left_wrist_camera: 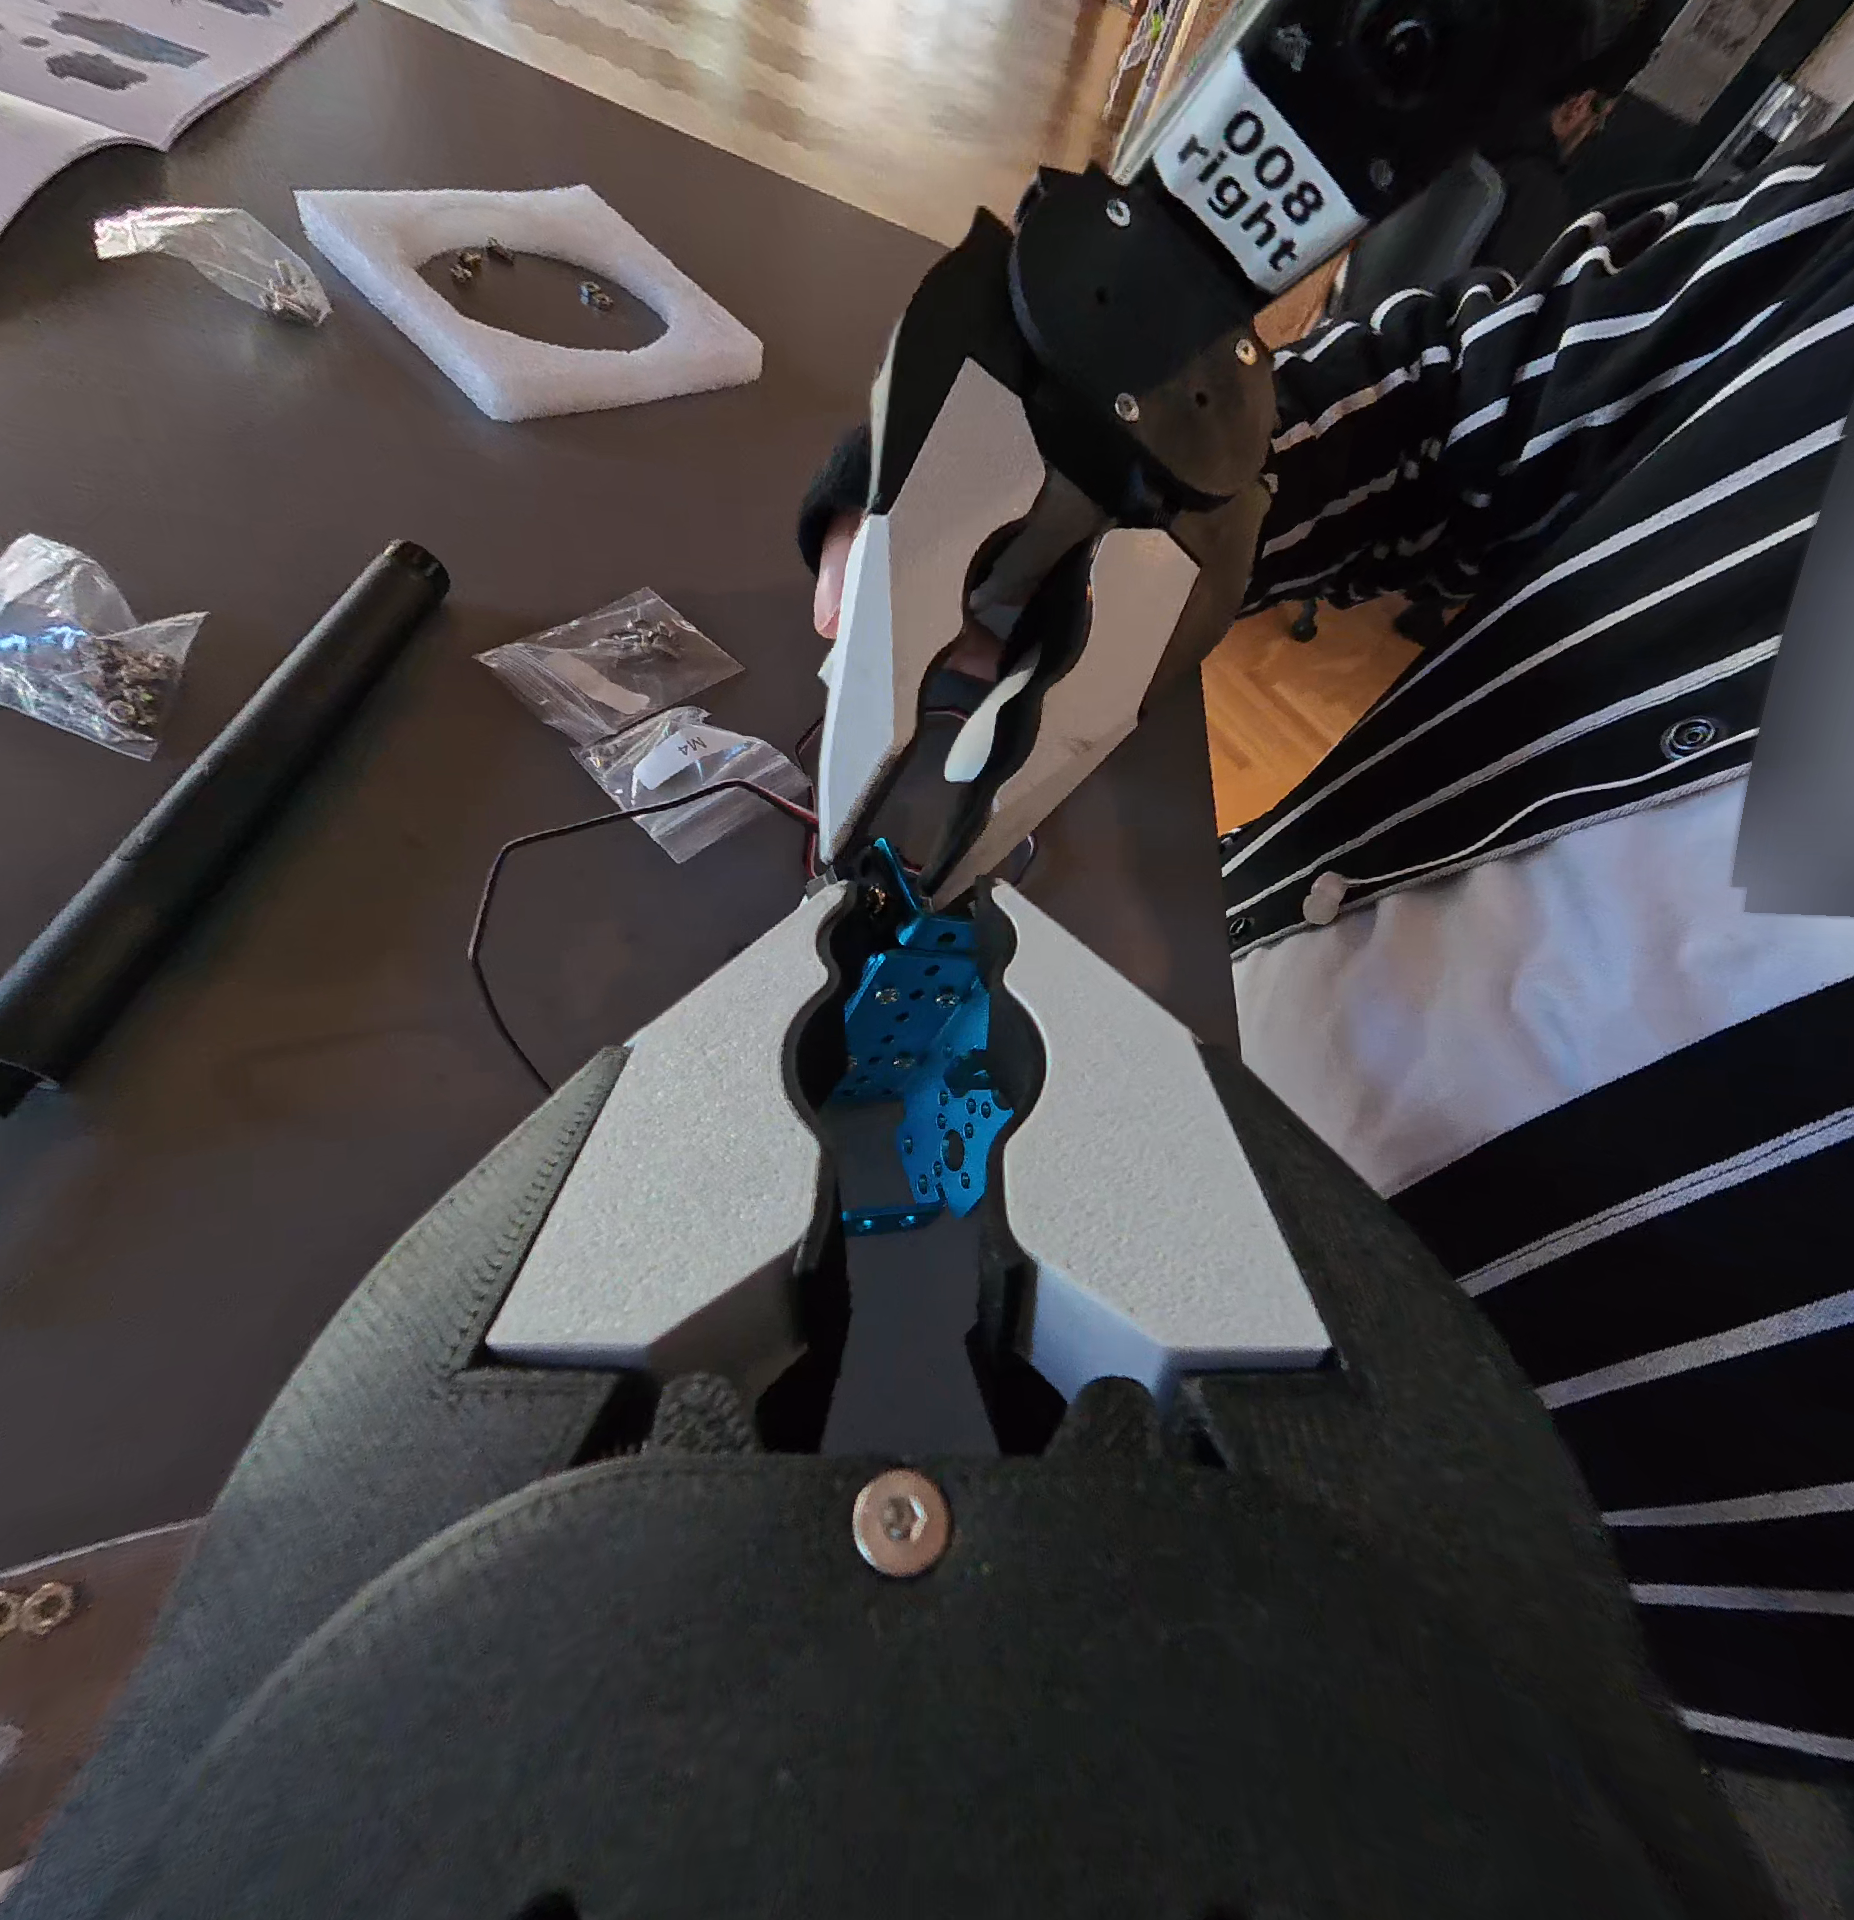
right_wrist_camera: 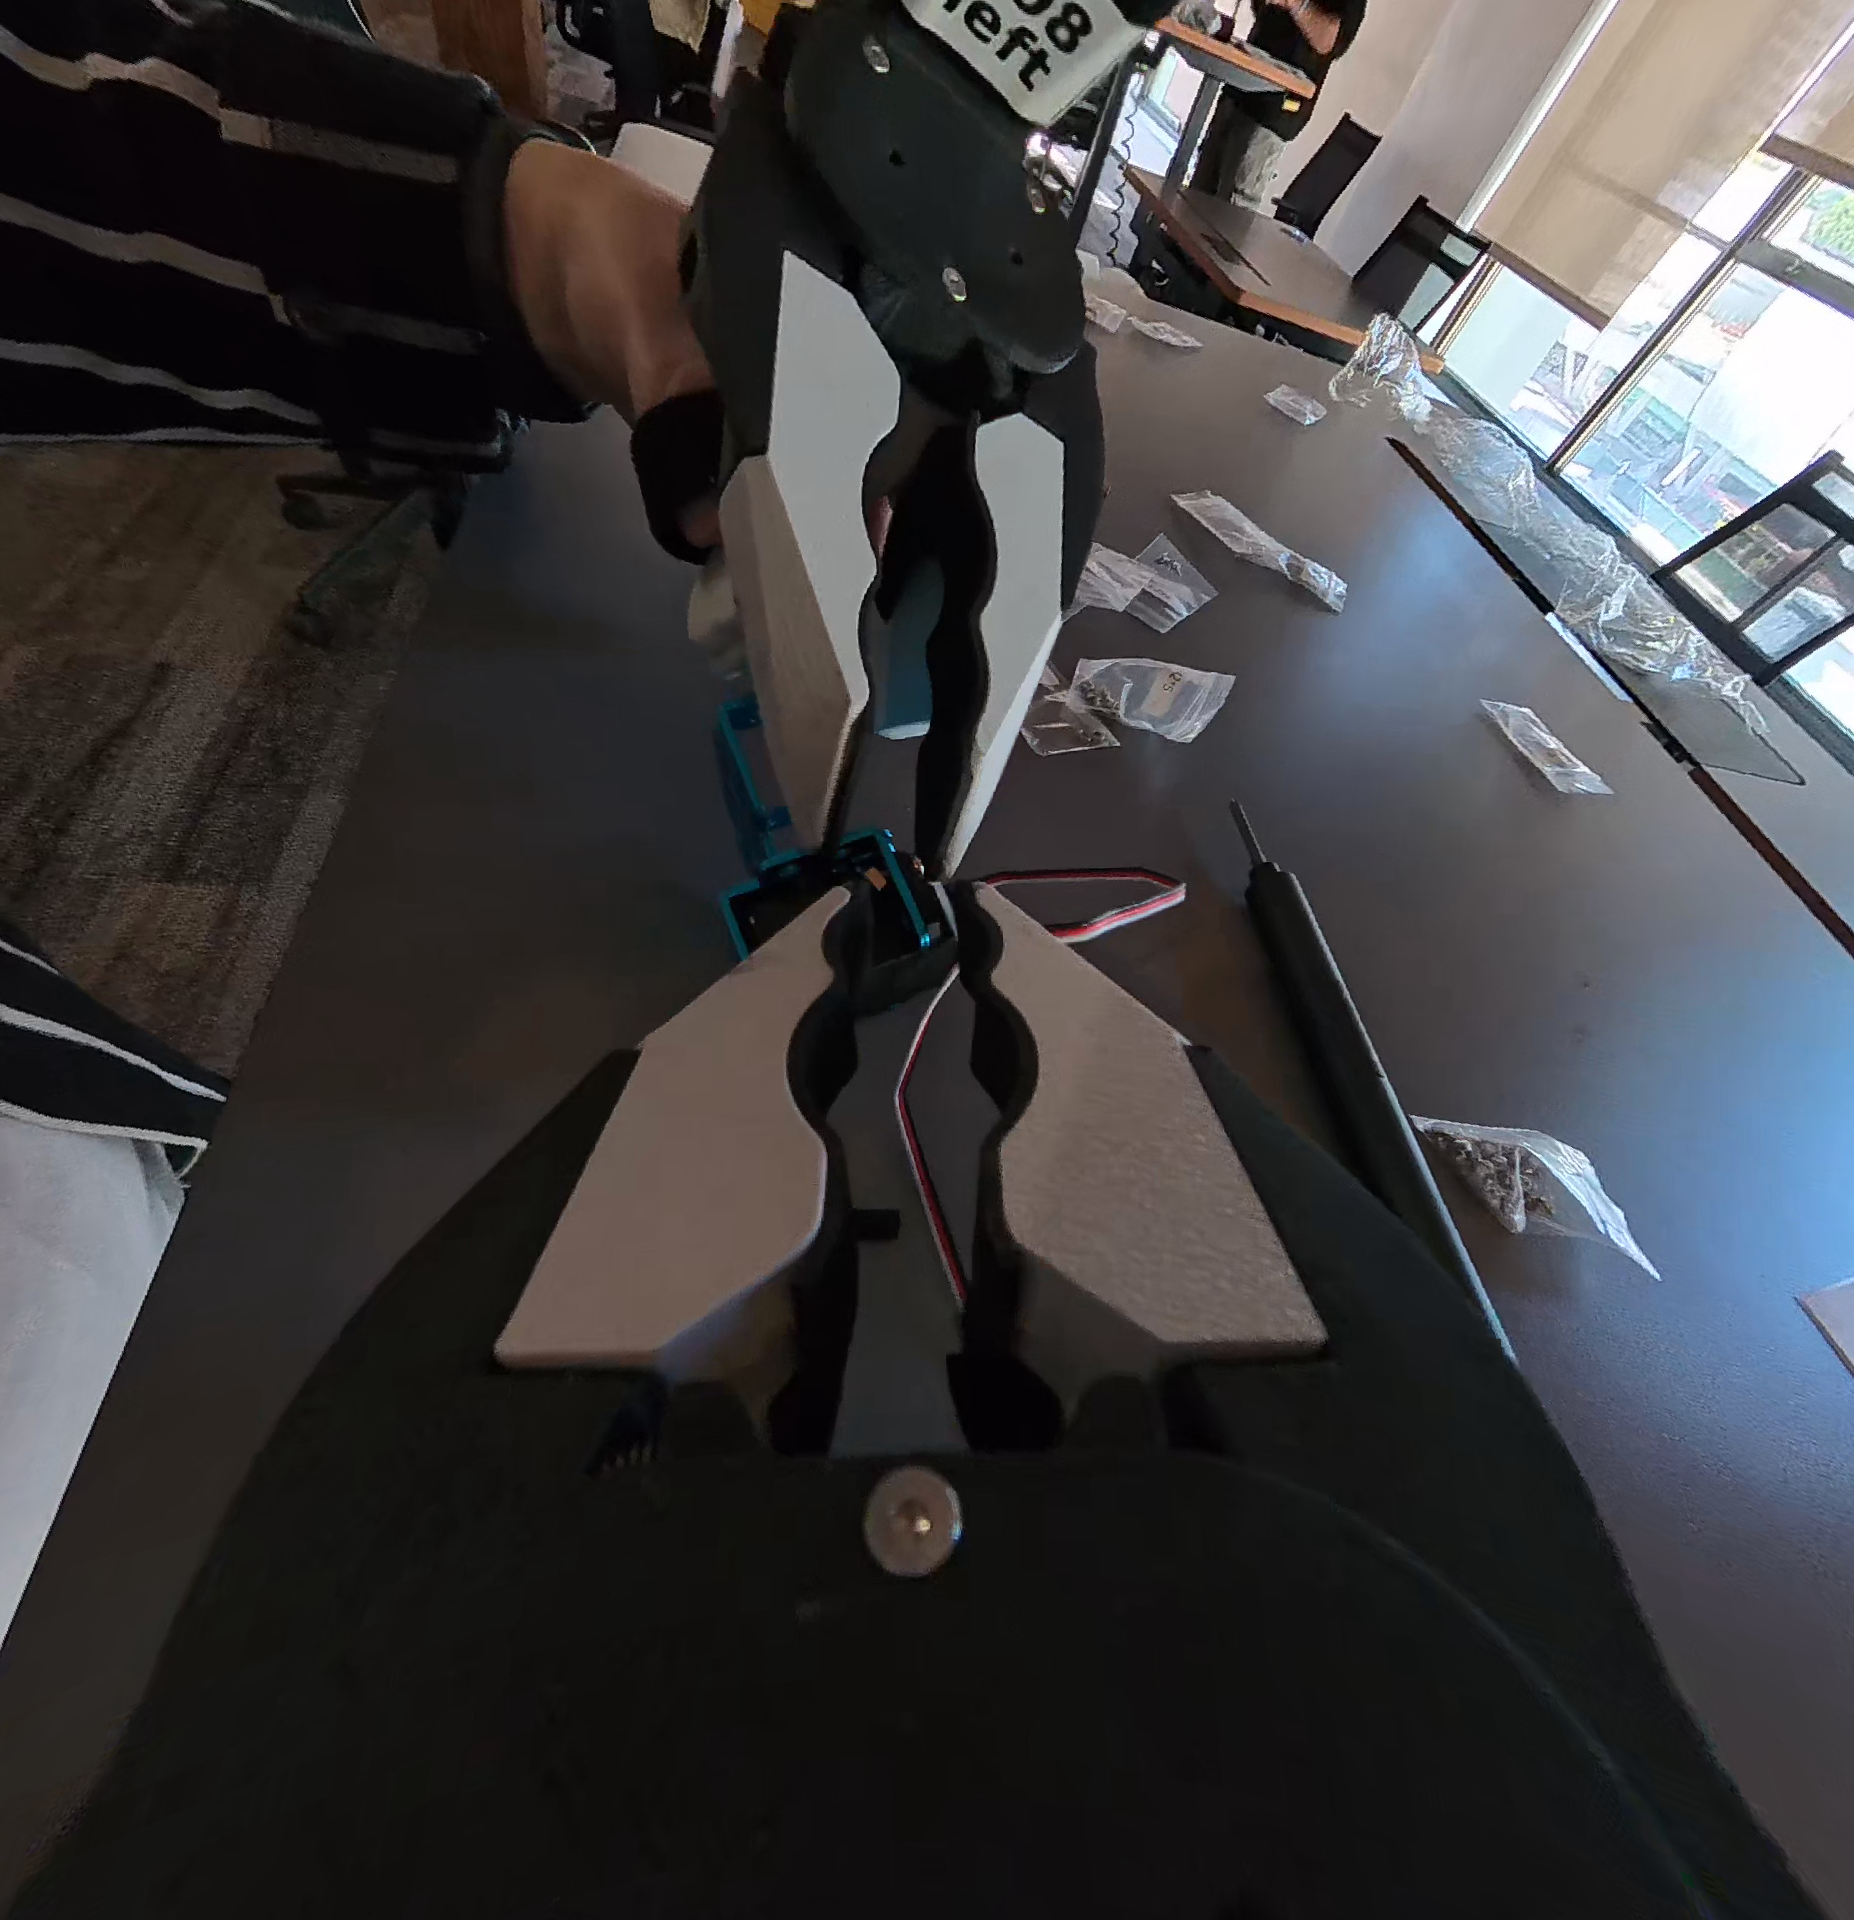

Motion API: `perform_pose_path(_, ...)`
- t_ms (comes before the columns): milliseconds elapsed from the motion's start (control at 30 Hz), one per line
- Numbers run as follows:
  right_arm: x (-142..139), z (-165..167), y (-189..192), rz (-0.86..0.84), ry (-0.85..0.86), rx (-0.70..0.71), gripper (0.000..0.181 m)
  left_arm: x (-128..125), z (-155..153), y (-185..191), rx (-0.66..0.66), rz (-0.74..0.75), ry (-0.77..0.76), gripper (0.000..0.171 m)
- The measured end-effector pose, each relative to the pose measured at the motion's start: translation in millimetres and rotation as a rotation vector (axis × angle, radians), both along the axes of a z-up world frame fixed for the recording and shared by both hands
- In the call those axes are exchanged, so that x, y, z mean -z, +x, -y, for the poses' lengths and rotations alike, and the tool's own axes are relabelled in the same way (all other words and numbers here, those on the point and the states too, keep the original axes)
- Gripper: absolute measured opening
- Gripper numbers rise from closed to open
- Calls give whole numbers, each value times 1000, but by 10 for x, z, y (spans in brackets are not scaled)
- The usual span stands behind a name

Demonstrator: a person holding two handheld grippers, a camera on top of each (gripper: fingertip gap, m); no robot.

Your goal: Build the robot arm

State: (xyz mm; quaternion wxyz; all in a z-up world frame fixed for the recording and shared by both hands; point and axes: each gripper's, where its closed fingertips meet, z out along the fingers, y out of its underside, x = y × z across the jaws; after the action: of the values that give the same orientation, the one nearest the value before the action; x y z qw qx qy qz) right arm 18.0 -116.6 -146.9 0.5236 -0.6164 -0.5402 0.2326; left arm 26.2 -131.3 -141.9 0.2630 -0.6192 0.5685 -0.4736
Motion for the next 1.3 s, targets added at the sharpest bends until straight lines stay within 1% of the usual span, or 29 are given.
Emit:
perform_pose_path(200, -7, -1, -10, 20, 42, 12, 14, -10, -5, -13, 3, -6, -33, 20)
perform_pose_path(300, -8, -8, -8, 29, 57, 20, 14, -19, 12, -30, 17, -19, -44, 25)
perform_pose_path(433, -9, -9, -9, 29, 59, 20, 13, -18, 18, -45, 17, -33, -25, 26)
perform_pose_path(567, -11, -11, -9, 31, 66, 21, 13, -25, -4, -61, -1, -40, 27, 23)
perform_pose_path(733, -13, -8, -12, 29, 65, 19, 12, -29, -40, -98, -28, -46, 131, 17)
perform_pose_path(867, -15, -3, -16, 31, 69, 17, 13, 14, -31, -66, -32, -40, 137, 20)
perform_pose_path(1000, -17, 4, -19, 31, 71, 14, 13, 10, -14, -60, -15, -12, 167, 14)
perform_pose_path(1167, -19, 9, -20, 27, 66, 10, 13, 7, -10, -55, -13, 11, 182, 13)
perform_pose_path(1233, -22, 10, -22, 24, 63, 10, 13, 4, 2, -48, -9, 19, 177, 7)
perform_pose_path(1300, -25, 5, -19, 23, 62, 14, 14, 2, 6, -41, -11, 28, 180, 7)
